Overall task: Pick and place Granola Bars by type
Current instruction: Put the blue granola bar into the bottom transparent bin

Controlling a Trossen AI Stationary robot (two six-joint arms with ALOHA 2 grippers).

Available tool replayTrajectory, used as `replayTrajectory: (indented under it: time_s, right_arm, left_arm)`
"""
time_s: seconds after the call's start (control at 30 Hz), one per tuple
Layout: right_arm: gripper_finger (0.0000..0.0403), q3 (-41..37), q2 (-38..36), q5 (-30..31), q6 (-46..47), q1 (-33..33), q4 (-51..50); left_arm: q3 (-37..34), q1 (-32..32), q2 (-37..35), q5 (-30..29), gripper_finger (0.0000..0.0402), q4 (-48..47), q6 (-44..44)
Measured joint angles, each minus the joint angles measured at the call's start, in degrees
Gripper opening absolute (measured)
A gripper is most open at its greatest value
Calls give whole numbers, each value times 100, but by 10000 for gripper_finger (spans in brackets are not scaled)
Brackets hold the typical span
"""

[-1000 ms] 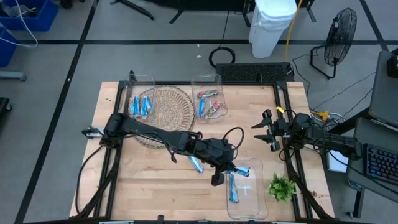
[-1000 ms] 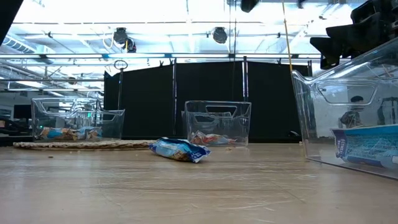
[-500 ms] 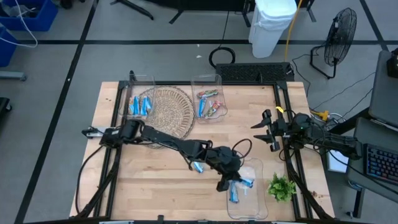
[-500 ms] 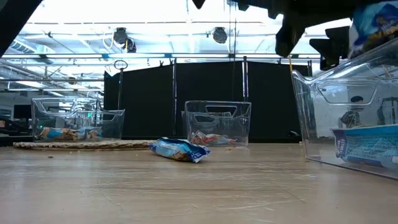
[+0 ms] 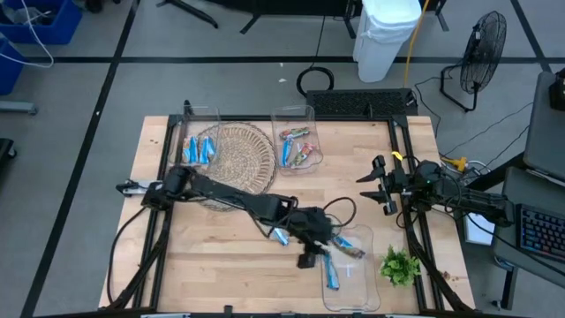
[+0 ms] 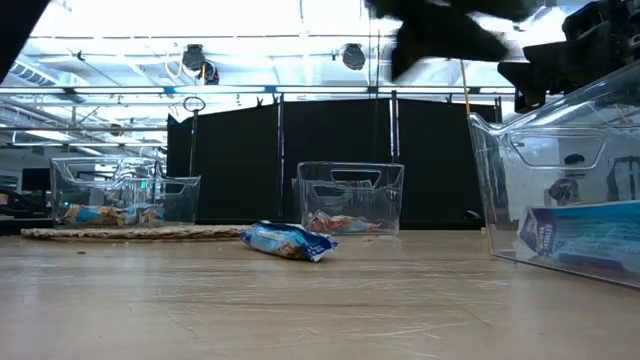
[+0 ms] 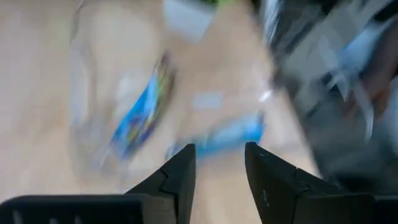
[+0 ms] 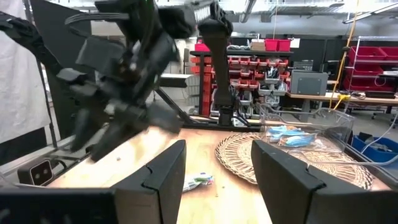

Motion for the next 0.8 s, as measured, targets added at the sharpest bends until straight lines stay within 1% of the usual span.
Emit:
replayTrajectory:
  time_s: [0.1, 0.17, 0.27, 0.33, 0.4, 0.47, 0.5, 0.53, 0.63, 0.7, 0.8]
  right_arm:
    - [174, 0, 2, 0, 0, 0, -40]
    - [174, 0, 19, 0, 0, 0, -22]
    - [174, 0, 44, 0, 0, -1, -23]
    - [174, 0, 51, 0, 0, 0, -32]
    - [174, 0, 55, 0, 0, 0, -35]
    - [174, 0, 57, 0, 0, 0, -33]
    - [174, 0, 57, 0, 0, -1, -35]
    - [174, 0, 58, 0, 0, 0, -36]
    - [174, 0, 59, 0, 0, 0, -1]
    - [174, -1, 59, 0, 0, -1, -3]
    - [174, -2, 59, 0, 0, 0, 0]
  left_arm:
    - [17, -204, -333, -873, 135, -1366, 234]
    - [14, -343, -432, -1417, 129, -2088, 276]
    - [8, -515, -476, -2011, 121, -2873, -283]
    - [8, -584, -475, -2252, 116, -3309, -762]
    - [8, -575, -373, -2309, 113, -3671, -1304]
    - [-19, -532, -261, -2315, 109, -3956, -1567]
    - [-67, -523, -227, -2320, 107, -4055, -1471]
    - [-134, -516, -204, -2322, 104, -4101, -1169]
    - [-465, -580, -179, -2287, 96, -4065, 106]
    - [-737, -612, -168, -2252, 94, -4016, 719]
    - [-1063, -590, -166, -2252, 93, -4001, 1261]
